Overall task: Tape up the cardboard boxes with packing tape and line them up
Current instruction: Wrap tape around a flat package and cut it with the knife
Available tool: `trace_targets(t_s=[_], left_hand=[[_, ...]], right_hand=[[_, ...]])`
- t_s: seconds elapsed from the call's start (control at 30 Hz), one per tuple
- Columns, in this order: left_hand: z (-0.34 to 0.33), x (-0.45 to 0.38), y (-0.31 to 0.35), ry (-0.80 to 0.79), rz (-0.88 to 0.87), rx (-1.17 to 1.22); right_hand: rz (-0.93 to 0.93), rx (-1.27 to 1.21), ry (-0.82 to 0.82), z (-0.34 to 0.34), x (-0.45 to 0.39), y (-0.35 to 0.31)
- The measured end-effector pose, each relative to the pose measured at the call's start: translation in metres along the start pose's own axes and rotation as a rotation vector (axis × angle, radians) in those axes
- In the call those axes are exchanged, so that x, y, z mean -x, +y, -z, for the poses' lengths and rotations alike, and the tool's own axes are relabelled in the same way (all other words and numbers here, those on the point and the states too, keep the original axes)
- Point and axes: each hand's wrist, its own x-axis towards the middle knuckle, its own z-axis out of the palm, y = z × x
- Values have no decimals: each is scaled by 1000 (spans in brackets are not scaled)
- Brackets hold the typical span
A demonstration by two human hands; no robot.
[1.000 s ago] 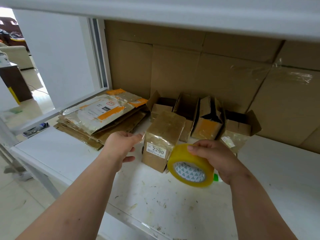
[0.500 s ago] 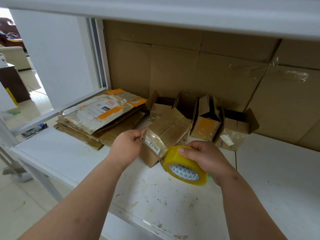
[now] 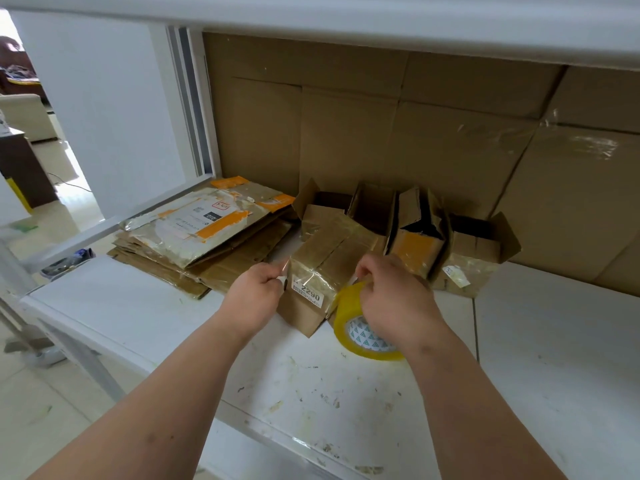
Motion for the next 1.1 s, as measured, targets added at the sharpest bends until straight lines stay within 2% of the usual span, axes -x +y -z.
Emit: trace_targets(t_s=[0.1, 0.3, 0.43, 0.7, 0.97, 1.1], left_hand=[[1, -1, -1, -25, -2, -8], [8, -8, -16, -109, 169, 278], [10, -15, -19, -101, 168, 388], [-3, -18, -18, -21, -10, 311], [-13, -24, -20, 107, -47, 205], [-15, -27, -23, 113, -48, 172]], right_hand=[[36, 31, 51, -7, 3, -7], [11, 166, 25, -10, 1, -14], [30, 198, 13, -8, 0, -16], [5, 170, 58, -14, 0, -11], [-72, 250, 204, -21, -2, -19], [-81, 235, 223, -24, -4, -19]])
